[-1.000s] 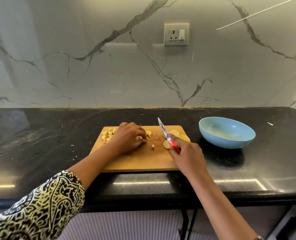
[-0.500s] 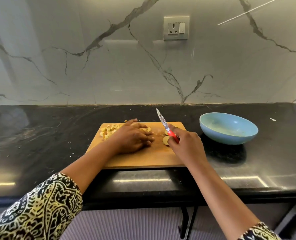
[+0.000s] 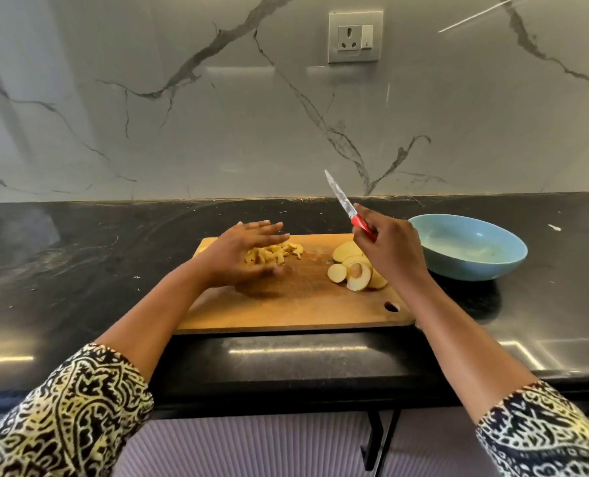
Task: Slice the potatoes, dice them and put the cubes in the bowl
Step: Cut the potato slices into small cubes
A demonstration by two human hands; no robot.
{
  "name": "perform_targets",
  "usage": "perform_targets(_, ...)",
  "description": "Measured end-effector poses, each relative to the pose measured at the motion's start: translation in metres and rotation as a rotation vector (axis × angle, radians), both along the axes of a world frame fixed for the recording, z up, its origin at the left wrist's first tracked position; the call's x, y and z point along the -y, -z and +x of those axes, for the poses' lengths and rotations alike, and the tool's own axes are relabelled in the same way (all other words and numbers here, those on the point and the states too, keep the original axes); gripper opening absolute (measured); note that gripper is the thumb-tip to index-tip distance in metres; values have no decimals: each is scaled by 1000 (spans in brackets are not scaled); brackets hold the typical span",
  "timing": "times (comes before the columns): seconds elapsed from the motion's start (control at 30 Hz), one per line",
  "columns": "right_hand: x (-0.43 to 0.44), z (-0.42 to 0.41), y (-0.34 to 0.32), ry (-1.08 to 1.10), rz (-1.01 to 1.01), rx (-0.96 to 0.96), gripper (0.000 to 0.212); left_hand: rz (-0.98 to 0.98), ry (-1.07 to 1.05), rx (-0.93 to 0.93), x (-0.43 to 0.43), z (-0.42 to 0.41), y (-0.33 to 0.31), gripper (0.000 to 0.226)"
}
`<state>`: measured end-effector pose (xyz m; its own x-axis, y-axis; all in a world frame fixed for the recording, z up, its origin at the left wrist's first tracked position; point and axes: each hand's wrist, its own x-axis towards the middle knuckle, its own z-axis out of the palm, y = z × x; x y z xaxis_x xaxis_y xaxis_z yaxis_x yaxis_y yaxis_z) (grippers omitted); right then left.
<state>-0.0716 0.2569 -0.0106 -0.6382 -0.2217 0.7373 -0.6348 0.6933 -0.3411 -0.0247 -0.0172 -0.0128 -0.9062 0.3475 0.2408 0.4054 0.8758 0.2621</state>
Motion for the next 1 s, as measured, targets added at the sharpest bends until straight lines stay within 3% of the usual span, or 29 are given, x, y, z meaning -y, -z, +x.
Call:
perform_targets(0.07,-3,-4,0,27,-26,16,41,-236,-1,65,7,-5,7,89)
perform_targets(0.17,-3,-8,1,42,-19,37,41,-357,-117,82,7,-17,11,81)
perform_targets(0.27,-2,-9,3,41,3,51,41,-368,-124,73,-1,-22,9,66)
perform_targets(0.4,-5,-10,2,45,-22,46,40,-379,-141,-11,-7,-19,0,75)
perform_targets(0.57,-19,-10,-3,118,-61,35,39,-190,-63,-389,-35,-2,-4,50)
perform_targets(0.63,-26,-9,-4,142,-91,71,39,-148,-31,-445,-47,1,-3,40)
perform_targets(0.73,-30,-7,-2,96,-108,138,42,-157,-10,-404,-67,-2,-6,38)
perform_targets(0.87,-38,-5,-4,65,-132,164,48,-35,99,-186,-95,-8,-17,42)
perform_targets(1.0,-46,-2,-9,33,-348,211,44,-217,185,-139,-119,-15,-17,39)
